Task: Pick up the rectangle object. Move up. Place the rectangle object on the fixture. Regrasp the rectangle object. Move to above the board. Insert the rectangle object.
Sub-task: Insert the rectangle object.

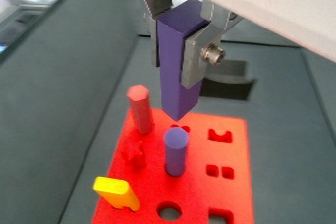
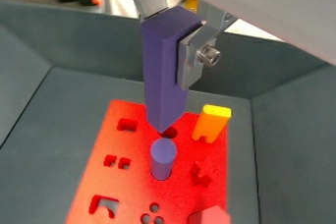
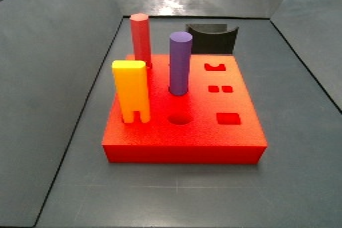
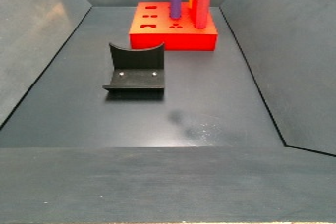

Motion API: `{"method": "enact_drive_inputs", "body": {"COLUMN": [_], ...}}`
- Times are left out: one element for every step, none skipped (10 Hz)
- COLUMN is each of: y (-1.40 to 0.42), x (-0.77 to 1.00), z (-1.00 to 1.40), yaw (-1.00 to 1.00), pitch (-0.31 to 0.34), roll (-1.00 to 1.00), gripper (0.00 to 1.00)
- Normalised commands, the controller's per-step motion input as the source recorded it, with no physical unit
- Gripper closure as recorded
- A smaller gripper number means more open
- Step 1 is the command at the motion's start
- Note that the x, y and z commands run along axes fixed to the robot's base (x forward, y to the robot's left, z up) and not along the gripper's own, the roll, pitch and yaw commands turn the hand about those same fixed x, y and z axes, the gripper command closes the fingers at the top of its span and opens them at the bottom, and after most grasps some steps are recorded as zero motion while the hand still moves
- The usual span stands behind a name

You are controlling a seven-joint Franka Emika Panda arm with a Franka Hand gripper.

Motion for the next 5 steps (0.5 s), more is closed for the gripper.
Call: {"method": "enact_drive_inputs", "body": {"y": [-0.15,-0.13,-0.04,-0.04,-0.04], "x": [0.84,0.48,0.06,0.08,0.08], "z": [-0.21,-0.37,-0.37,-0.38,-0.40], "yaw": [-0.28,-0.61,-0.99,-0.98,-0.99], "pitch": [-0.043,-0.054,-0.064,-0.060,-0.063], "roll": [0.00,0.07,0.04,0.05,0.05], "gripper": [1.00,1.00,1.00,1.00,1.00]}}
